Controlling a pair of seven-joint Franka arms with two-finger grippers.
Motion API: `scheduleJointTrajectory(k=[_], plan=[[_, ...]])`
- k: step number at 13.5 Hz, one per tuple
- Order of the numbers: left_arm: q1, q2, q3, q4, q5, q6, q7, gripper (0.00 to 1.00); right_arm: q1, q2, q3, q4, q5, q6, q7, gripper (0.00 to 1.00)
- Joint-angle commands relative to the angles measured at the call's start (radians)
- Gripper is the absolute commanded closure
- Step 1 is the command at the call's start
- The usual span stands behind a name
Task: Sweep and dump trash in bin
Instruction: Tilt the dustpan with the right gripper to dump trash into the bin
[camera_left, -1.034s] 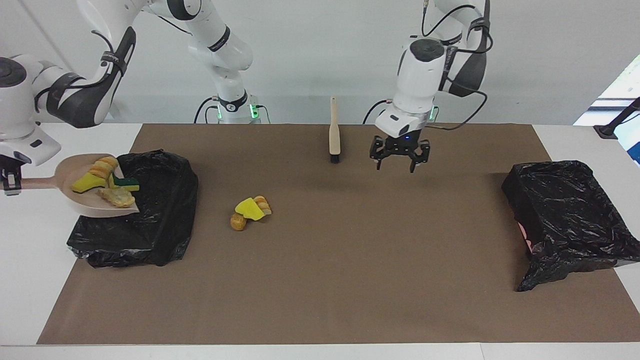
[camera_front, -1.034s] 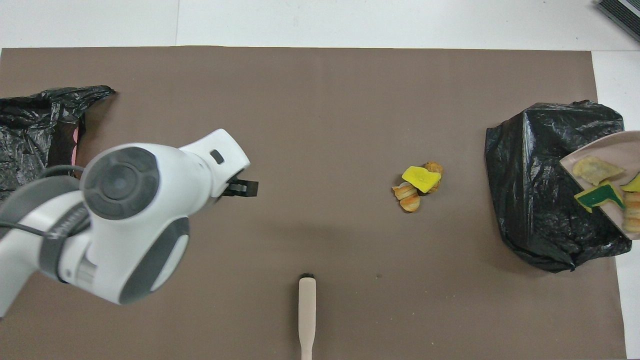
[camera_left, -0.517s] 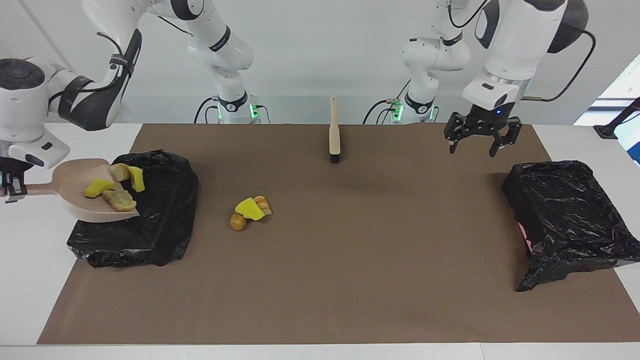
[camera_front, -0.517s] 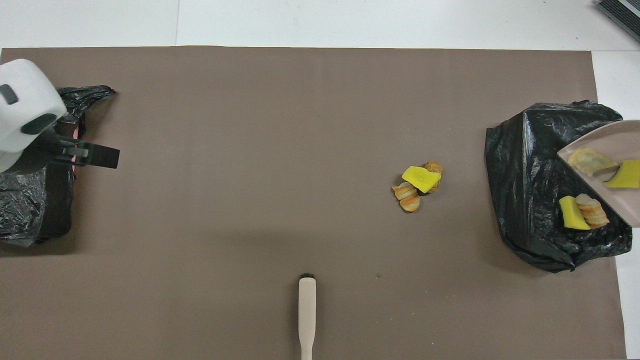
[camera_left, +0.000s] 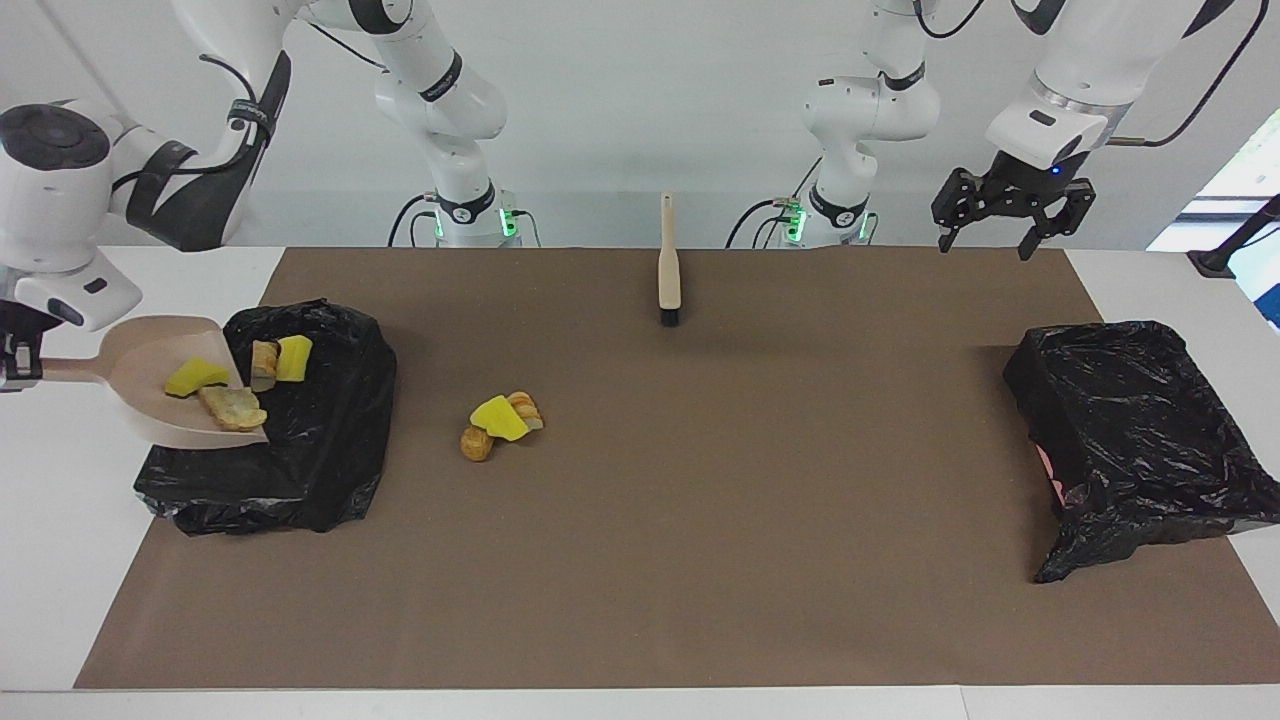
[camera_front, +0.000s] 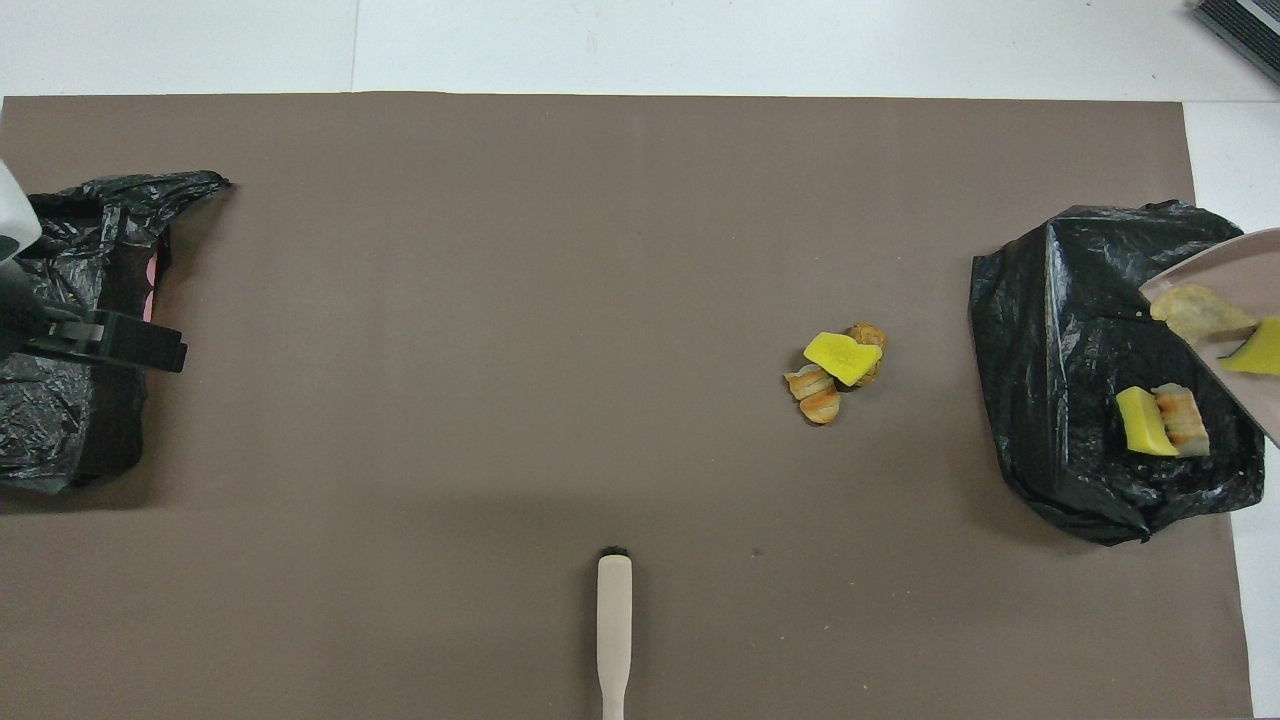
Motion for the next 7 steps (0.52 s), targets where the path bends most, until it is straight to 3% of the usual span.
scheduleJointTrajectory(k=[1,5,7], plan=[[0.028,0.065,-0.008,0.108,-0.028,-0.077,0.022,0.0,0.047,-0.072,0.001,-0.073,-0.145,-0.064,0.162,1.0],[0.029,0.077,-0.007,0.133,-0.03,-0.094,0.048,0.0,0.058,-0.141,0.002,-0.186,-0.202,-0.056,0.279,1.0],[0.029,0.07,-0.004,0.131,-0.03,-0.109,0.053,0.0,0.059,-0.144,0.002,-0.186,-0.205,-0.056,0.277,1.0]])
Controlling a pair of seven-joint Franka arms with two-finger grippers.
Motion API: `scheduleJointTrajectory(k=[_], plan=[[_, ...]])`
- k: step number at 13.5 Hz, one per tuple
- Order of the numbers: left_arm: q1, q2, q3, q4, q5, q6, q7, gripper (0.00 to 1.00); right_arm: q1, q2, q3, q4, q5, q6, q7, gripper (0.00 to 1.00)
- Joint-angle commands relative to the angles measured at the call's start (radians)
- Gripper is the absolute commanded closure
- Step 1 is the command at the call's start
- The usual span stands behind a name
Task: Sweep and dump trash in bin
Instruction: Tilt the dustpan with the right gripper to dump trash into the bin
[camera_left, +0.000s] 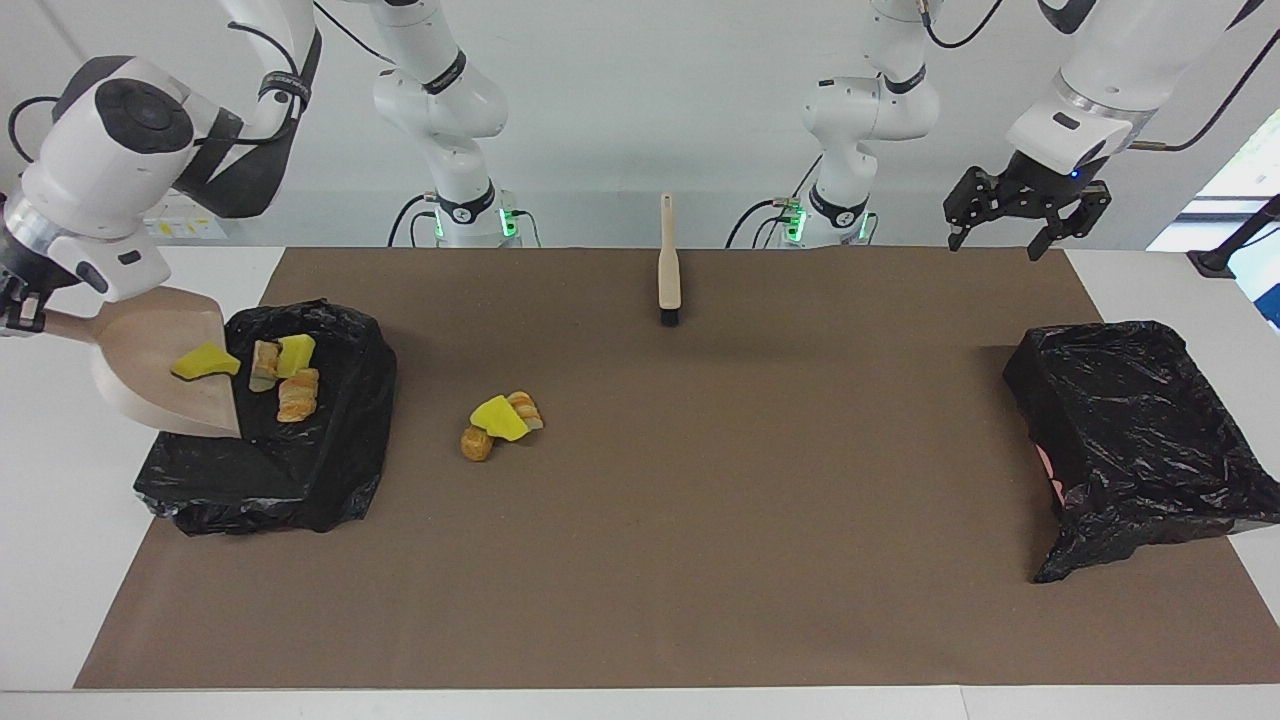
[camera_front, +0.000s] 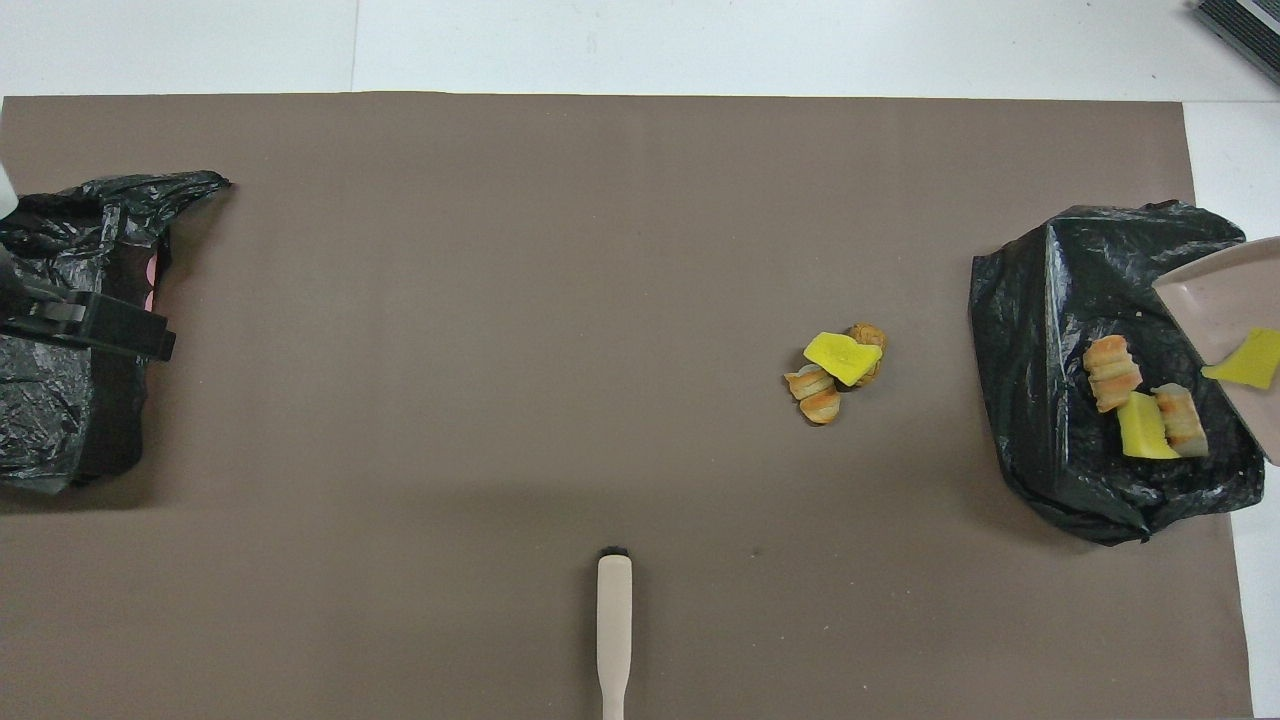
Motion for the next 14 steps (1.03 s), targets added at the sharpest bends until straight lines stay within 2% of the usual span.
scheduleJointTrajectory(k=[1,3,8,12,14], plan=[[0.018,0.012,-0.005,0.039,-0.013,-0.045,0.025,0.0,0.019,-0.042,0.001,-0.048,-0.062,0.008,0.032,1.0],[0.018,0.011,-0.003,0.039,-0.015,-0.045,0.025,0.0,0.058,-0.055,0.001,-0.06,-0.143,-0.003,0.096,1.0],[0.014,-0.011,0.003,0.03,-0.013,-0.047,0.025,0.0,0.098,-0.125,0.001,-0.171,-0.215,-0.023,0.224,1.0],[0.016,-0.012,0.003,0.03,-0.013,-0.047,0.025,0.0,0.14,-0.14,0.004,-0.159,-0.199,-0.136,0.264,1.0],[0.016,-0.012,0.004,0.03,-0.015,-0.047,0.025,0.0,0.142,-0.166,0.057,-0.15,-0.162,-0.247,0.31,1.0]])
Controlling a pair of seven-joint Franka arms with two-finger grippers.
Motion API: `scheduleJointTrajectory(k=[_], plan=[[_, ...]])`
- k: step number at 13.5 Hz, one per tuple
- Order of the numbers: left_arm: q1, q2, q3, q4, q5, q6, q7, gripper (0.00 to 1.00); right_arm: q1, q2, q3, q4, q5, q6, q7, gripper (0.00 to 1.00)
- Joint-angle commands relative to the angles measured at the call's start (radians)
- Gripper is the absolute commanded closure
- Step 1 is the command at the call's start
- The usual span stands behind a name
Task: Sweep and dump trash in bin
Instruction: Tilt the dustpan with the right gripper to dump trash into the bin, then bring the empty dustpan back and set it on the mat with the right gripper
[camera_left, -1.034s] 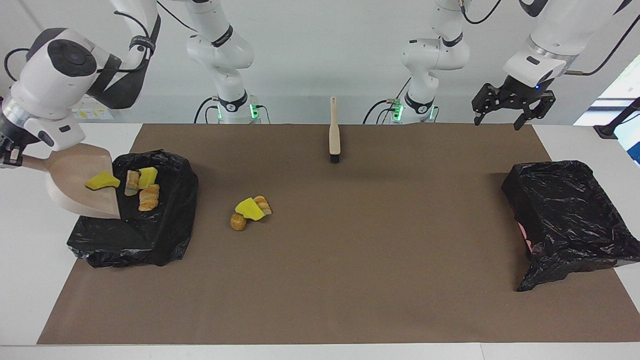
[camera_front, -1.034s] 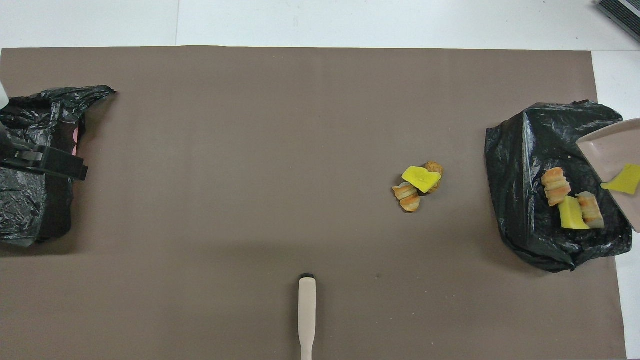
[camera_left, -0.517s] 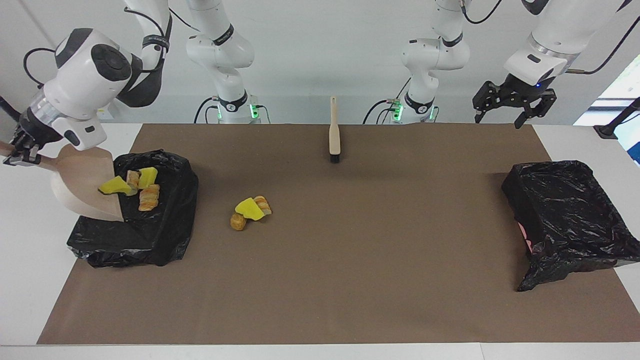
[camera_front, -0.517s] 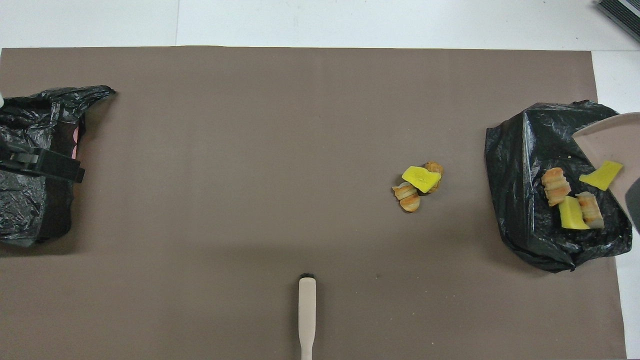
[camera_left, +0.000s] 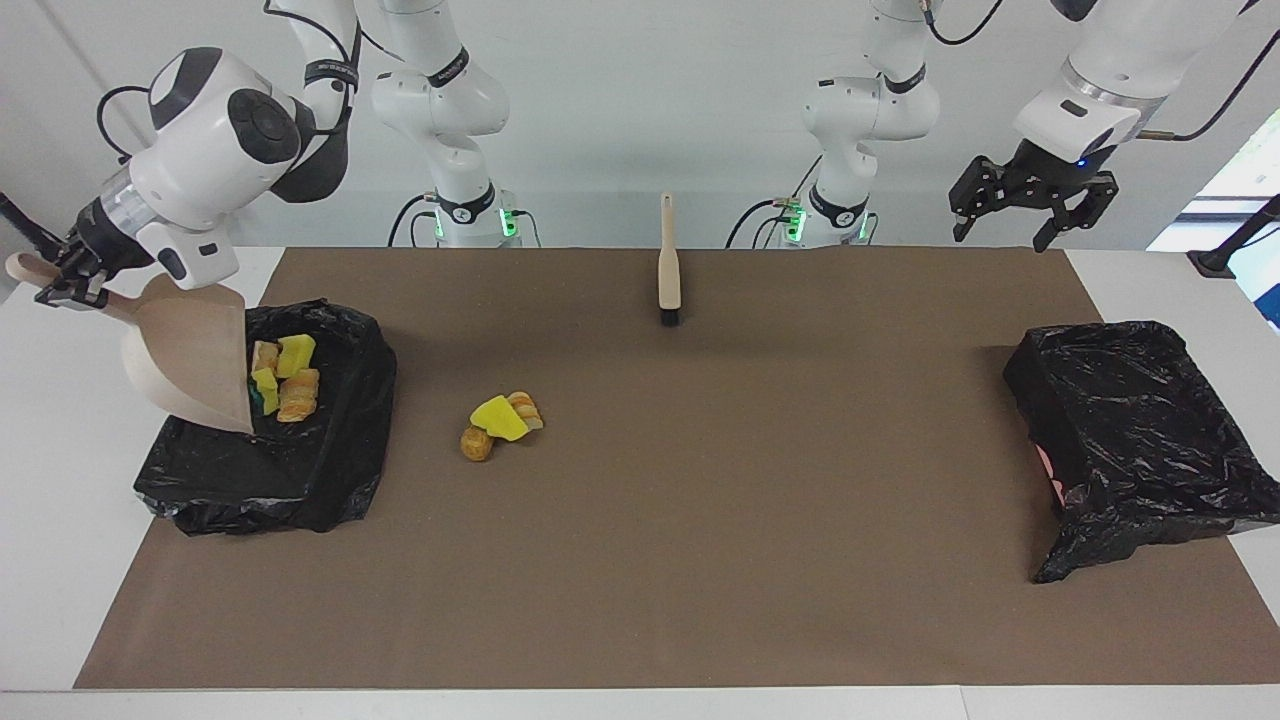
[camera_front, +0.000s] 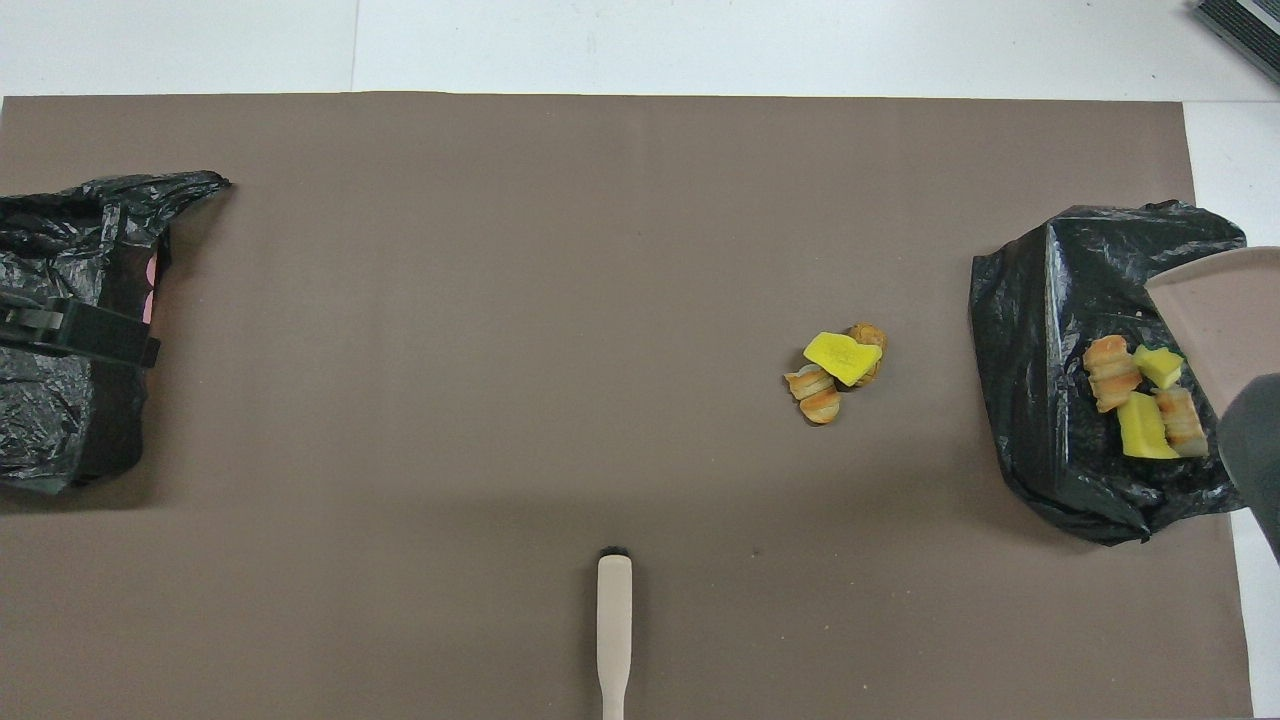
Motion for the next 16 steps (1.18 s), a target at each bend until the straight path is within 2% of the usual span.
scheduleJointTrajectory(k=[1,3,5,7,11,15,16], plan=[[0.016,-0.002,-0.003,0.019,-0.012,-0.027,0.017,0.0,0.008,-0.052,0.069,0.001,0.045,-0.131,0.054,1.0],[0.016,-0.002,-0.005,0.019,-0.014,-0.027,0.017,0.0,0.008,-0.048,0.092,0.034,0.084,-0.184,0.066,1.0],[0.014,-0.002,-0.005,0.019,-0.012,-0.029,0.017,0.0,0.008,-0.048,0.115,0.063,0.152,-0.254,0.156,1.0],[0.014,-0.003,-0.005,0.017,-0.012,-0.029,0.017,0.0,0.008,-0.044,0.144,0.076,0.219,-0.308,0.286,1.0],[0.016,-0.006,-0.005,0.017,-0.012,-0.029,0.014,0.0,0.011,-0.044,0.152,0.074,0.406,-0.314,0.544,1.0],[0.016,-0.011,-0.01,0.017,-0.012,-0.026,0.007,0.0,0.106,-0.038,0.152,0.082,0.577,-0.343,0.894,1.0],[0.016,-0.011,-0.01,0.017,-0.012,-0.024,0.005,0.0,0.129,-0.016,0.152,0.088,0.612,-0.342,0.987,1.0]])
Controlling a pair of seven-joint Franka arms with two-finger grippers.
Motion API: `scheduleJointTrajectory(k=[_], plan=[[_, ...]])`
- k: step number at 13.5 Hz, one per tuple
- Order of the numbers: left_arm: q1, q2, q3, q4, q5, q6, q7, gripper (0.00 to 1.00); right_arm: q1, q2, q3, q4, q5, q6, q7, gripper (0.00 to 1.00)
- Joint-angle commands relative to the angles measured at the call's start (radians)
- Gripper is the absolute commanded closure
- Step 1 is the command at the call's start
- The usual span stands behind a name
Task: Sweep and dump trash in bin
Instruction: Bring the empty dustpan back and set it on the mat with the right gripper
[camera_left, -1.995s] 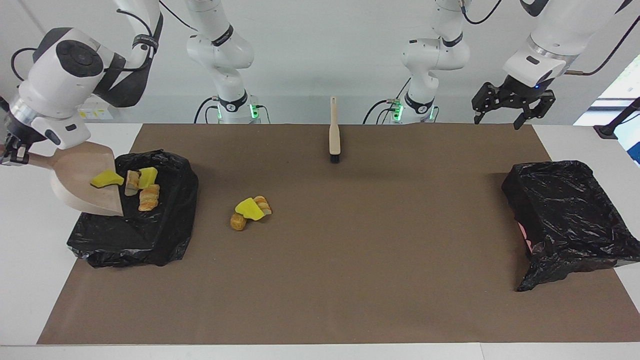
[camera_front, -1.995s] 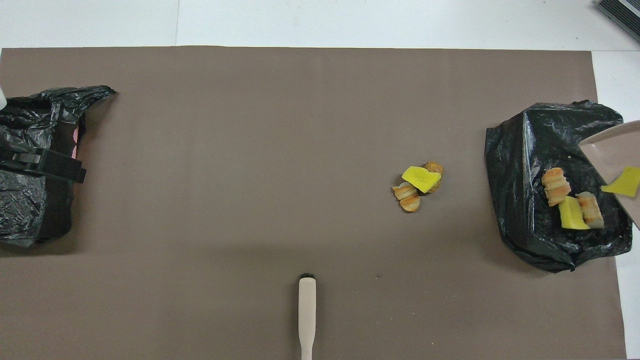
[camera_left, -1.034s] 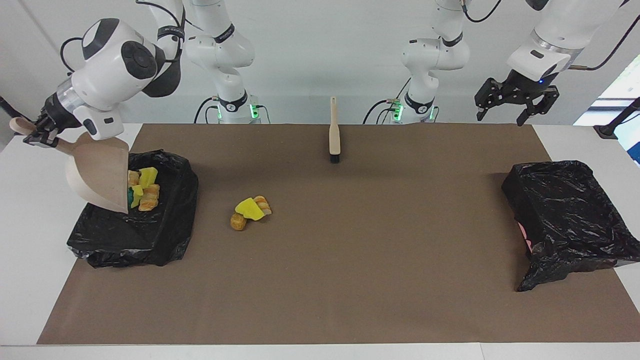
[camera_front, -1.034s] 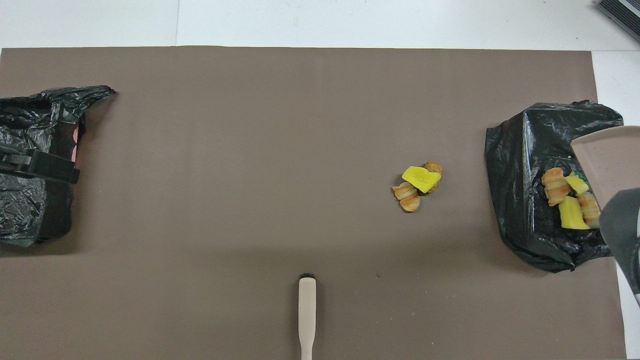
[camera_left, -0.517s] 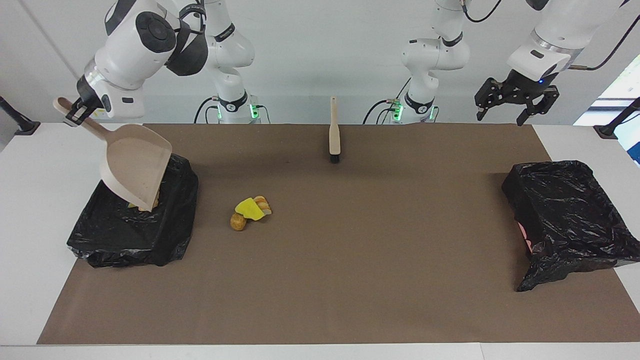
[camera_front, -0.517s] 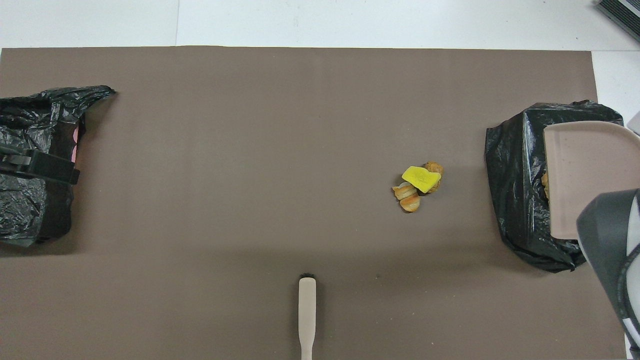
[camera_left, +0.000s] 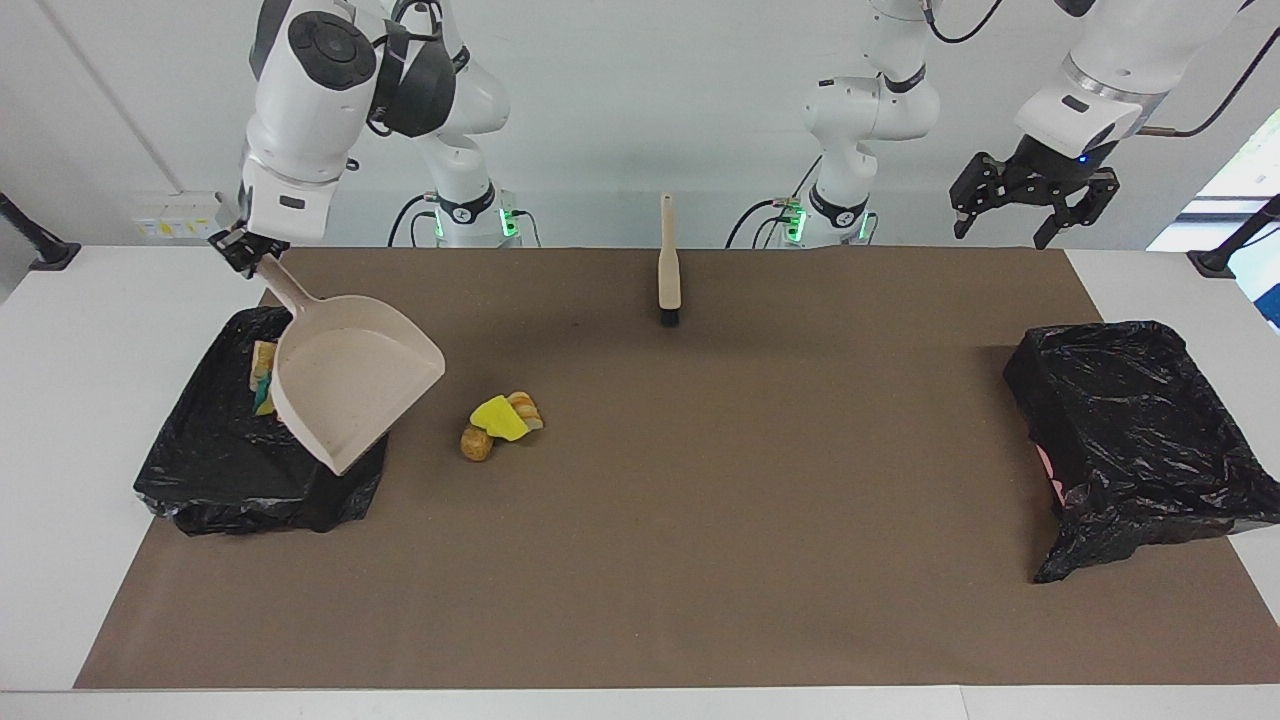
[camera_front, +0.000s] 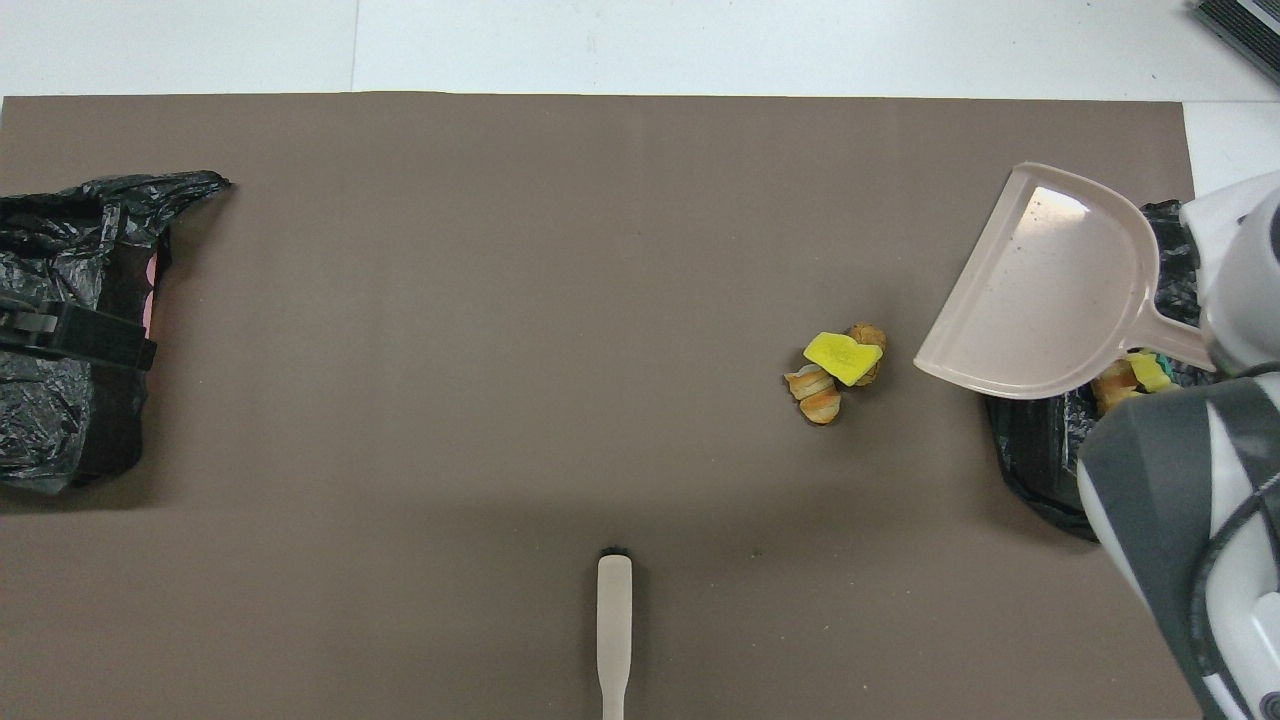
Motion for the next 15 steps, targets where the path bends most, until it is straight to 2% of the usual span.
scheduleJointTrajectory(k=[1,4,6,8,10,12,13,15], plan=[[0.016,-0.004,-0.01,0.015,-0.011,-0.02,0.004,0.0,0.067,0.056,0.001,0.055,0.098,-0.029,0.236,1.0],[0.016,-0.006,-0.01,0.015,-0.011,-0.022,0.002,0.0,0.176,0.177,0.001,0.17,0.203,-0.083,0.551,1.0],[0.017,-0.006,-0.008,0.014,-0.01,-0.025,0.001,0.0,0.217,0.24,0.001,0.23,0.311,-0.076,0.818,1.0],[0.017,-0.006,-0.005,0.014,-0.004,-0.022,0.002,0.0,0.271,0.297,0.003,0.279,0.374,-0.039,0.994,1.0],[0.019,-0.006,-0.005,0.014,-0.002,-0.022,0.004,0.0,0.3,0.331,0.003,0.307,0.492,0.024,1.106,1.0],[0.037,-0.006,-0.005,0.014,-0.002,-0.022,0.004,0.0,0.305,0.337,0.003,0.307,0.597,0.101,1.142,1.0],[0.039,-0.006,-0.003,0.014,-0.002,-0.022,0.005,0.0,0.308,0.346,0.003,0.307,0.621,0.122,1.143,1.0],[0.046,-0.006,-0.003,0.014,-0.002,-0.023,0.005,0.0,0.377,0.407,0.006,0.33,0.622,0.186,1.221,1.0]])
